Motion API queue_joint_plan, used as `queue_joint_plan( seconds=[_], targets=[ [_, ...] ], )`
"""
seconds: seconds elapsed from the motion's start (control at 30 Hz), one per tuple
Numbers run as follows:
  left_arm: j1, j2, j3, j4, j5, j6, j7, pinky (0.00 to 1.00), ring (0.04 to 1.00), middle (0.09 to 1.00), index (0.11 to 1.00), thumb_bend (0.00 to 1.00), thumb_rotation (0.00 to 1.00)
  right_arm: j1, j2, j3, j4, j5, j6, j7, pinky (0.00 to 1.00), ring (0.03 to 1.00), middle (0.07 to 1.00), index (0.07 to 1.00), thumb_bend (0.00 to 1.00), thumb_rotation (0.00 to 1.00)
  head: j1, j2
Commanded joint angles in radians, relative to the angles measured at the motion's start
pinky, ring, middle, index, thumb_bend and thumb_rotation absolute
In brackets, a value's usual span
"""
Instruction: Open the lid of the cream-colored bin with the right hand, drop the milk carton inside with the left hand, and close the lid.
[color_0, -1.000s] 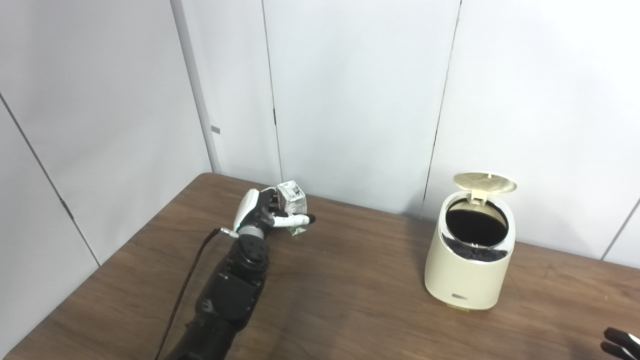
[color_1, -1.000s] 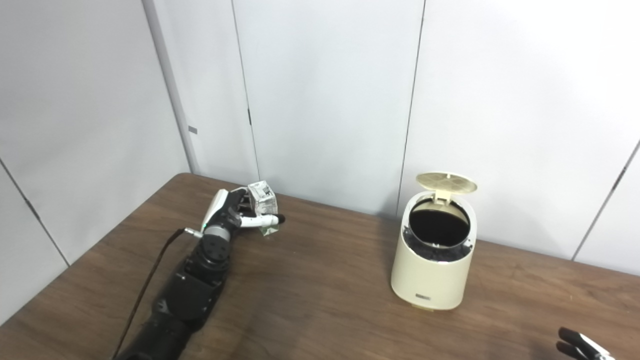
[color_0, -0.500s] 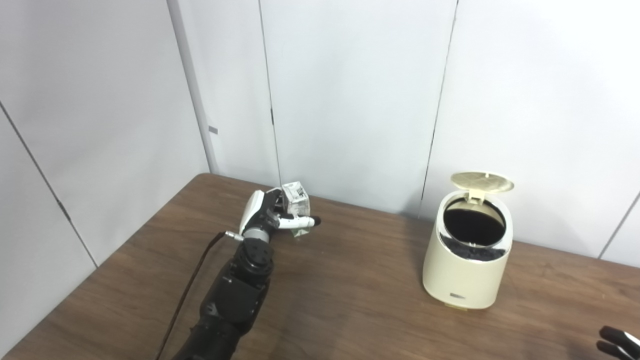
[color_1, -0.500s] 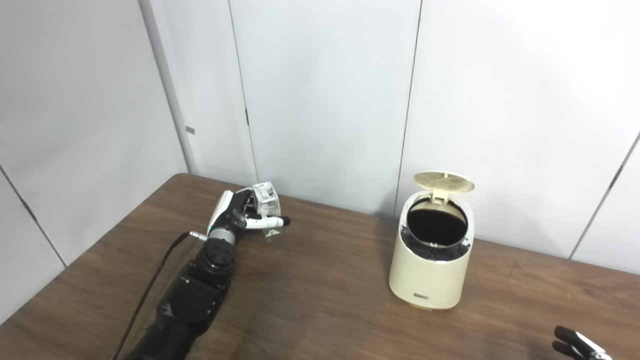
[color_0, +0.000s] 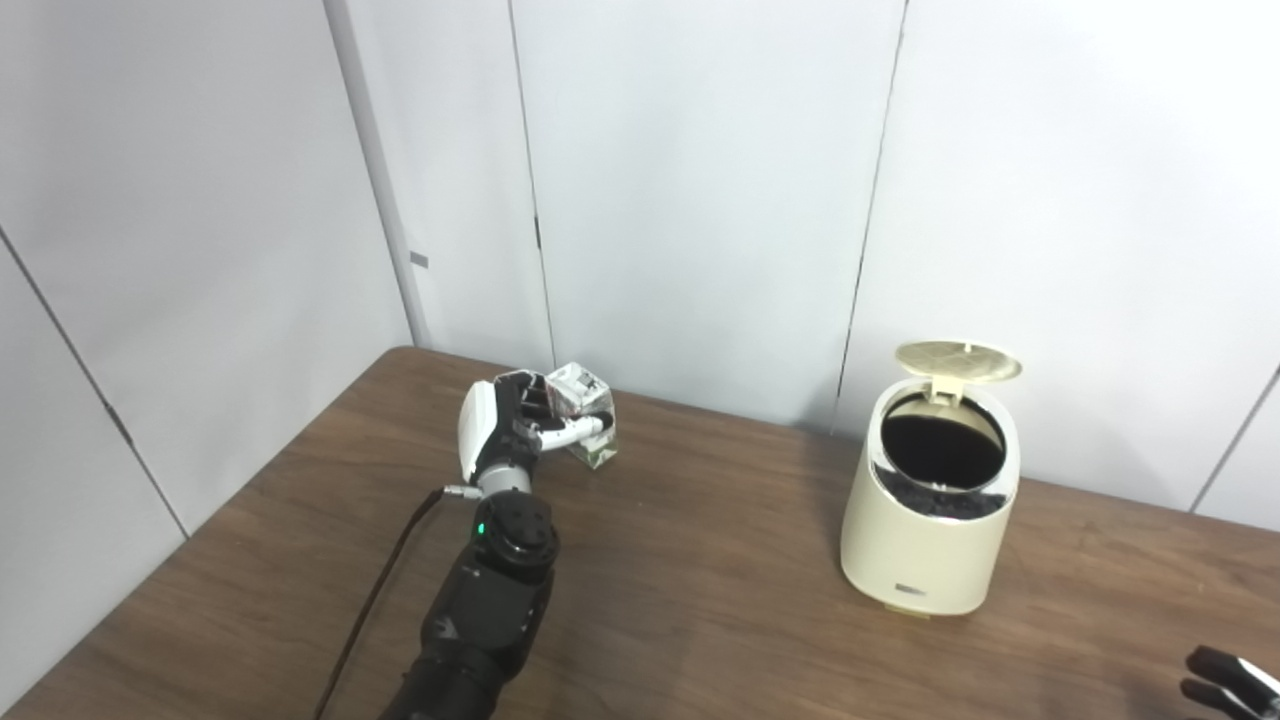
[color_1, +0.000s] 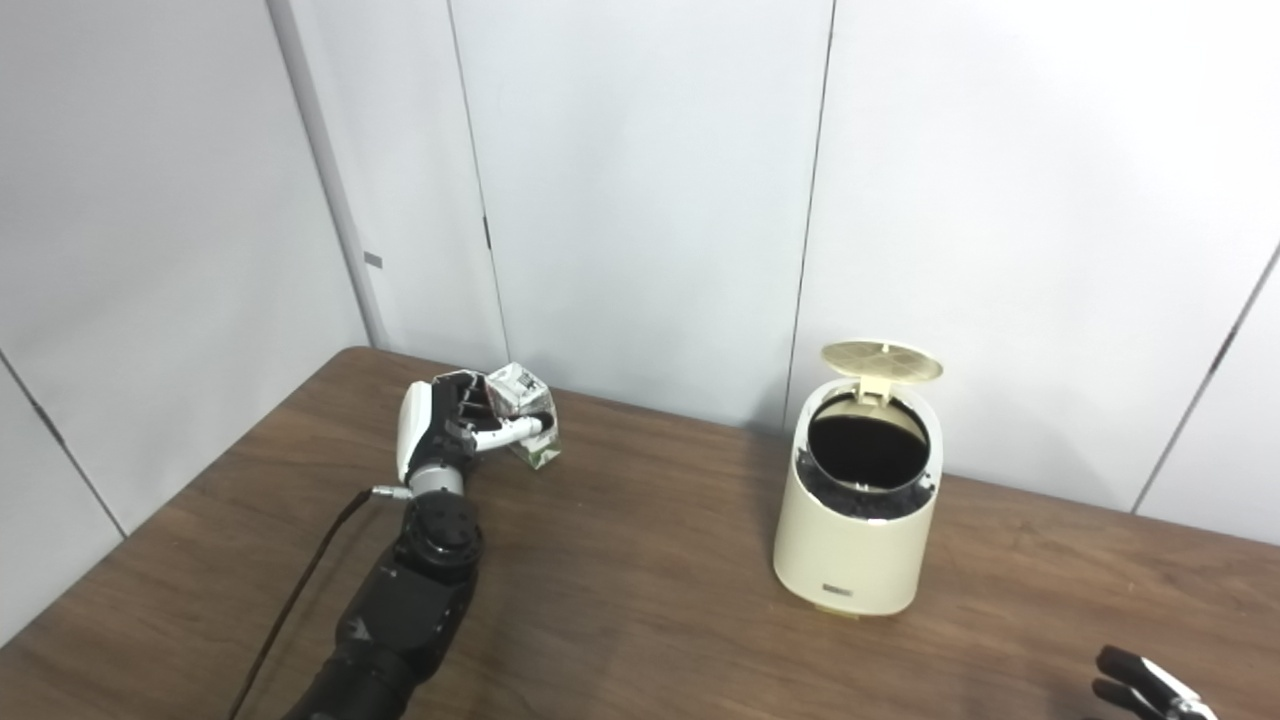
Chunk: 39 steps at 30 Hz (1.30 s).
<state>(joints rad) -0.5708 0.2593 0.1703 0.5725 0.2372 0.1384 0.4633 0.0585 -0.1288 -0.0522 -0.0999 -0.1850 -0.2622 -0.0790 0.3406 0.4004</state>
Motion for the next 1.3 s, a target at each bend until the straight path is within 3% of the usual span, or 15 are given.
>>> queue_joint_plan(
  seconds=[0.0,0.23,0.27,0.4,0.53,0.63,0.87,1.03,1.27],
  targets=[
    [-0.067,0.022,0.005,-0.034,0.002,-0.05,0.02,0.48,0.559,0.548,0.45,0.51,0.0,0.02,0.018,0.014,0.015,-0.003,-0.014,-0.001,0.58,0.731,0.768,0.749,0.15,0.47,0.0,0.0],
    [-0.046,0.021,0.023,-0.105,-0.046,-0.037,-0.015,0.52,0.602,0.495,0.48,0.52,0.0,0.017,0.017,0.025,0.037,-0.01,-0.039,-0.002,0.59,0.734,0.766,0.75,0.13,0.45,-0.017,0.0],
    [-0.043,0.022,0.026,-0.113,-0.054,-0.047,-0.02,0.49,0.57,0.534,0.456,0.52,0.0,0.016,0.018,0.028,0.037,-0.013,-0.038,-0.002,0.6,0.739,0.769,0.751,0.12,0.43,-0.025,0.002],
    [-0.015,0.013,0.031,-0.183,-0.076,-0.072,-0.043,0.43,0.51,0.536,0.455,0.52,0.0,0.009,0.031,0.037,0.046,-0.025,-0.044,-0.014,0.59,0.724,0.759,0.741,0.12,0.4,-0.049,0.002],
    [0.035,0.001,-0.011,-0.301,-0.072,-0.076,-0.102,0.36,0.44,0.51,0.468,0.52,0.0,-0.002,0.041,0.048,0.058,-0.038,-0.044,-0.021,0.58,0.719,0.753,0.738,0.12,0.38,-0.081,-0.003],
    [0.062,-0.019,-0.036,-0.386,-0.08,-0.118,-0.138,0.32,0.426,0.491,0.494,0.51,0.0,-0.016,0.036,0.054,0.079,-0.054,-0.063,-0.025,0.58,0.718,0.761,0.742,0.1,0.31,-0.105,0.0],
    [0.086,-0.053,-0.06,-0.546,-0.098,-0.178,-0.217,0.36,0.445,0.48,0.487,0.51,0.0,-0.048,0.058,0.064,0.106,-0.046,-0.06,-0.032,0.61,0.731,0.767,0.745,0.11,0.21,-0.171,0.003],
    [0.108,-0.08,-0.096,-0.63,-0.058,-0.261,-0.24,0.43,0.481,0.472,0.482,0.5,0.0,-0.069,0.077,0.07,0.101,-0.125,-0.013,-0.074,0.57,0.701,0.74,0.738,0.14,0.02,-0.223,0.008],
    [0.131,-0.123,-0.136,-0.707,-0.012,-0.384,-0.246,0.29,0.399,0.49,0.5,0.5,0.0,-0.075,0.111,0.097,0.072,-0.206,0.082,-0.088,0.63,0.739,0.765,0.763,0.21,0.0,-0.285,0.019]
  ],
)
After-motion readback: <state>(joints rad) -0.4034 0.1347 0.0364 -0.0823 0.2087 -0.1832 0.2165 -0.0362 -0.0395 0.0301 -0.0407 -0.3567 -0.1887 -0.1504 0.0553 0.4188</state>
